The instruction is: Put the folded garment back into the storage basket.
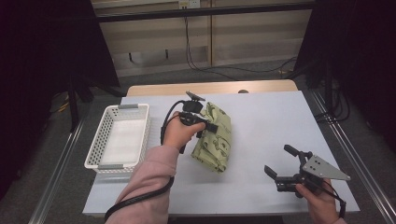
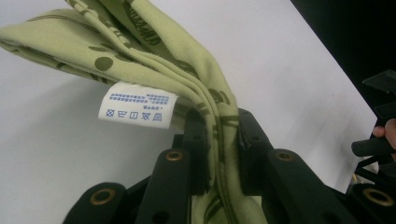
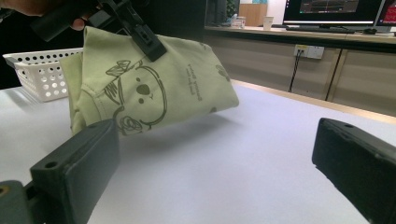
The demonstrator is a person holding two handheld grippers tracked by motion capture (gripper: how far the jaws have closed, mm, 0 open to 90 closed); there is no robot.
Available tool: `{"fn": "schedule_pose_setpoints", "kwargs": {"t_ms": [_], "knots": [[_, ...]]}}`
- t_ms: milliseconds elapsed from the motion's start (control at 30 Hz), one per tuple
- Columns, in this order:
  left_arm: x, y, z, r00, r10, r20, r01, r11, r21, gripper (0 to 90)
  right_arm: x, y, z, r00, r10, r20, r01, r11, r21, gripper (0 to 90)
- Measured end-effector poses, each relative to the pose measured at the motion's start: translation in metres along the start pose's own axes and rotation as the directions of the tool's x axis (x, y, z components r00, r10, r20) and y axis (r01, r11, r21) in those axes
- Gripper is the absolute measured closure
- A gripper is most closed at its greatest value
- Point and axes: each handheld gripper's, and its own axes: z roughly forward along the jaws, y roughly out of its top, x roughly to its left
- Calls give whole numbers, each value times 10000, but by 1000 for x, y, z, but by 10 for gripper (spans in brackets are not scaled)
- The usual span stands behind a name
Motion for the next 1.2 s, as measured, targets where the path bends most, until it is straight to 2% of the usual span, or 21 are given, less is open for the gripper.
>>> {"fn": "schedule_pose_setpoints", "kwargs": {"t_ms": [33, 67, 100, 133, 167, 267, 300, 333, 367, 467, 567, 600, 700, 767, 800, 833, 867, 900, 1000, 1167, 1200], "knots": [[-1, 0, -3, 9996, -44, -276, 45, 10000, 11, 776, 0, 0, 0, 10000, 14, -3, -14, 10000, 4, 8], [2, 0, -4, 10000, 28, -78, -27, 10000, 87, 776, 0, 0, 0, 10000, -25, -6, 25, 10000, 7, 8], [1, 0, -6, 9996, -16, -298, 20, 9999, 142, 776, 0, 0, 0, 10000, -22, -6, 22, 10000, 13, 8], [3, 0, -7, 10000, 13, -78, -12, 10000, 75, 776, 0, 0, 0, 10000, 15, 0, -15, 10000, 14, 8], [2, 0, -9, 9995, -50, -327, 53, 9999, 94, 776, 0, 0, 0, 10000, 14, 3, -14, 10000, 13, 8], [4, 0, -15, 9995, -98, -303, 104, 9997, 206, 776, 0, 0, 0, 10000, 10, -8, -10, 10000, 12, 8], [6, 0, -16, 10000, -65, -67, 67, 9997, 245, 776, 0, 0, 0, 10000, -4, -4, 4, 10000, 11, 8], [6, 0, -16, 9999, -129, -70, 129, 9999, 106, 776, 0, 0, 0, 10000, 1, 3, -1, 10000, 12, 8], [6, 0, -19, 9998, -150, -154, 154, 9995, 282, 776, 0, 0, 0, 10000, -7, 8, 7, 10000, 7, 8], [6, 1, -22, 9991, -242, -349, 250, 9994, 250, 776, 0, 0, 0, 10000, -23, 4, 23, 10000, -16, 8], [9, 1, -26, 9996, -186, -228, 193, 9993, 317, 776, 0, 0, 0, 10000, -13, 20, 13, 10000, 8, 8], [9, 2, -29, 9984, -261, -499, 278, 9991, 328, 776, 0, 0, 0, 10000, -28, 21, 28, 10000, 1, 7], [11, 2, -35, 9982, -288, -524, 311, 9985, 447, 776, 0, 0, 0, 10000, -35, 17, 35, 10000, -13, 8], [12, 2, -36, 9989, -209, -422, 225, 9990, 379, 776, 0, 0, 0, 10000, -34, 24, 34, 10000, -11, 8], [11, 3, -38, 9973, -397, -615, 421, 9984, 383, 776, 0, 0, 0, 10000, -30, 25, 30, 10000, -7, 8], [12, 3, -40, 9979, -254, -594, 277, 9989, 378, 776, 0, 0, 0, 10000, -34, 24, 34, 10000, -13, 8], [11, 3, -42, 9968, -378, -710, 402, 9987, 324, 776, 0, 0, 0, 10000, -34, 24, 34, 10000, -13, 8], [12, 4, -44, 9973, -229, -702, 253, 9991, 344, 776, 0, 0, 0, 10000, -36, 13, 36, 10000, -23, 8], [12, 5, -51, 9959, -351, -832, 379, 9988, 324, 776, 0, 0, 0, 10000, -38, 17, 38, 10000, -20, 8], [15, 6, -57, 9974, -258, -675, 280, 9991, 321, 776, 0, 0, 0, 10000, 23, 13, -23, 10000, 9, 8], [14, 6, -58, 9954, -307, -909, 330, 9992, 231, 776, 0, 0, 0, 10000, 23, 13, -23, 10000, 9, 8]]}}
